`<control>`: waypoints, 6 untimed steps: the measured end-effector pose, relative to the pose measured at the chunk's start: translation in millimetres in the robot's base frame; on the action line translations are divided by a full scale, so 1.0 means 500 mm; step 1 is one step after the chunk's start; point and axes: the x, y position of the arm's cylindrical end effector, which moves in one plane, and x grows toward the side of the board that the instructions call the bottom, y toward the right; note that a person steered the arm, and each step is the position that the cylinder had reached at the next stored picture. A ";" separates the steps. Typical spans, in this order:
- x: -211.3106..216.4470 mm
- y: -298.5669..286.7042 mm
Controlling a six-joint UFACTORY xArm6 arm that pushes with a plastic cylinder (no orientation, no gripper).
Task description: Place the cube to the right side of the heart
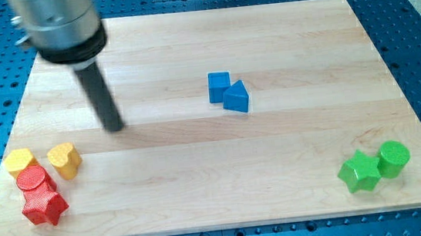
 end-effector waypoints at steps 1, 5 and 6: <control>-0.124 0.152; -0.093 0.300; -0.086 0.301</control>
